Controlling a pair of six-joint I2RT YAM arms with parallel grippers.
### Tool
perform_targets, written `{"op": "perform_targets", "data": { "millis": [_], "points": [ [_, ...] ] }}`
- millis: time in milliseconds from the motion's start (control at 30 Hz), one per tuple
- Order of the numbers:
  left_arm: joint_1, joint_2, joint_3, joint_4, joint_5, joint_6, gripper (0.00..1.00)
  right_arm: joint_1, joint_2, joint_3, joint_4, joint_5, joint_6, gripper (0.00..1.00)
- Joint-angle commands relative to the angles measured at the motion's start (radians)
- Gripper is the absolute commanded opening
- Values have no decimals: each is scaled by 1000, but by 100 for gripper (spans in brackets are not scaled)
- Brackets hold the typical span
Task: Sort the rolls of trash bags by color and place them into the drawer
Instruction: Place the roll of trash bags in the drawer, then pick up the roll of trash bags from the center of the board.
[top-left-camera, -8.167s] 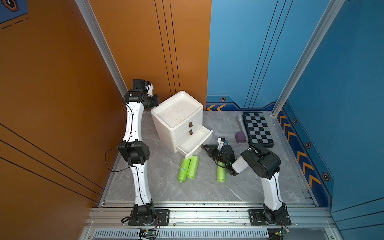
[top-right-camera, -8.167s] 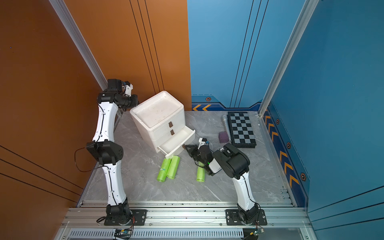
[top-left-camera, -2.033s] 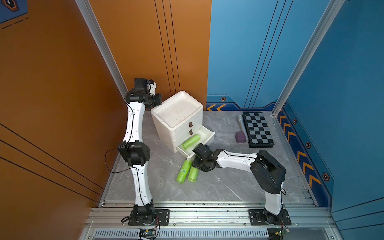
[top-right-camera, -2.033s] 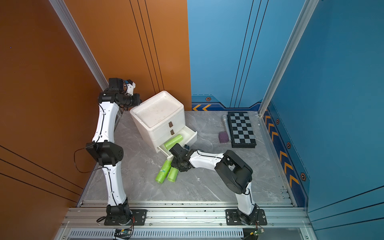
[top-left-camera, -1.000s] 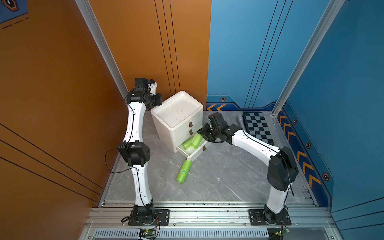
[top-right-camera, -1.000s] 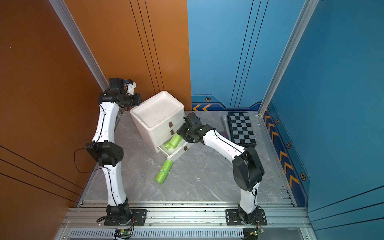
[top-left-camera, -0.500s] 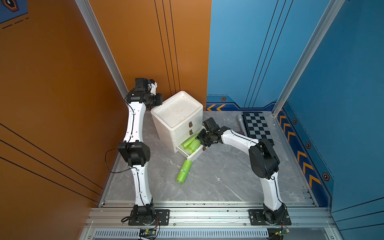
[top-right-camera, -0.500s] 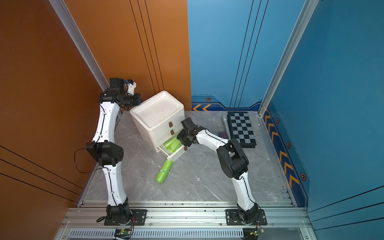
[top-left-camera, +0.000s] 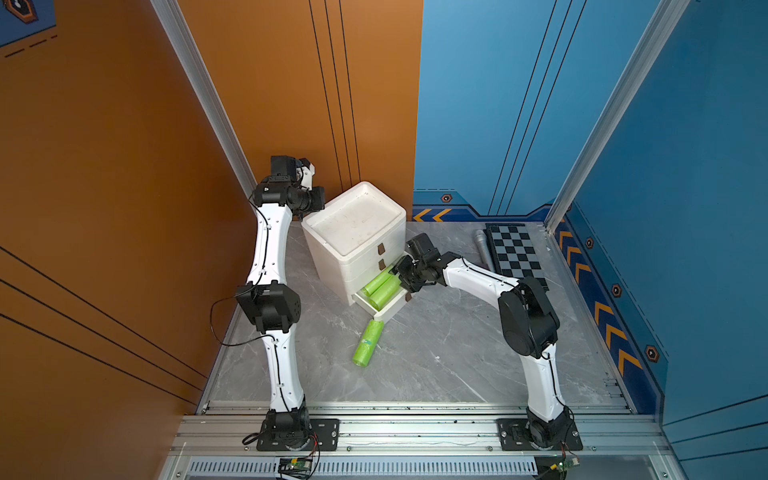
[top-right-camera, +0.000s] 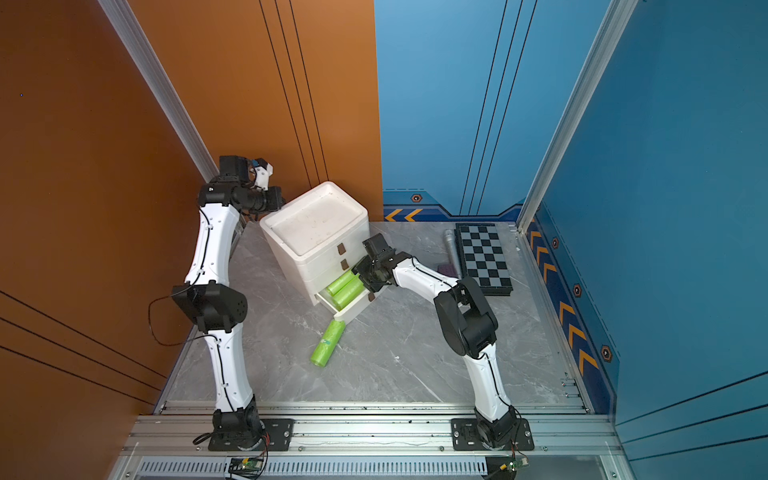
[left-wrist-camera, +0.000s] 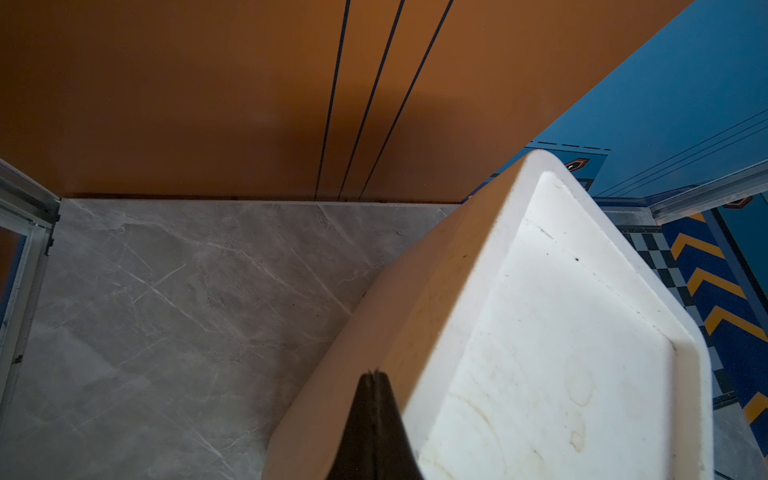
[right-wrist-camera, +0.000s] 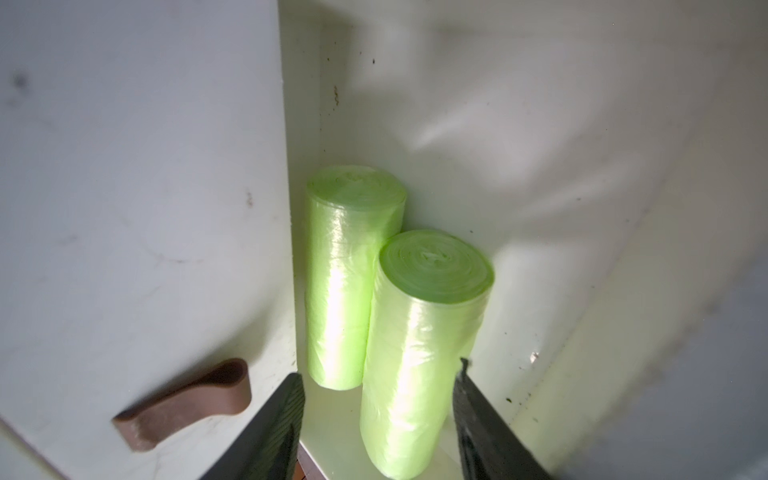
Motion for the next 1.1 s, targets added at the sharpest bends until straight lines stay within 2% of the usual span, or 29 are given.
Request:
{"op": "perform_targets", "data": {
  "millis": [0,100,200,300,367,500,667,767,1067],
  "points": [
    [-47,12,-27,-168,78,22,3,-15,-11,20,-9,9,-9,58],
    [-45,12,-28,-167,78,22,3,-14,-42,25,-23,13,-54,56],
    [-44,12,-30,-167,76,23,3,8,-117,58,-130,21,-164,57],
    [-46,12,-35,-169,74,22,3,56,-165,72,-285,68,-295,61],
    [-47,13,-37,-167,70,20,3,122,-209,20,-329,121,-330,63],
    [-47,20,-20,-168,81,3,3,248,-266,-124,-327,165,-283,69],
    [-47,23,2,-168,81,-6,3,354,-274,-198,-303,211,-207,74],
    [-43,20,-2,-167,60,-11,3,393,-246,-202,-301,229,-176,76],
    [-52,33,-1,-166,88,-14,3,445,-130,-126,-298,268,-114,77]
  ]
}}
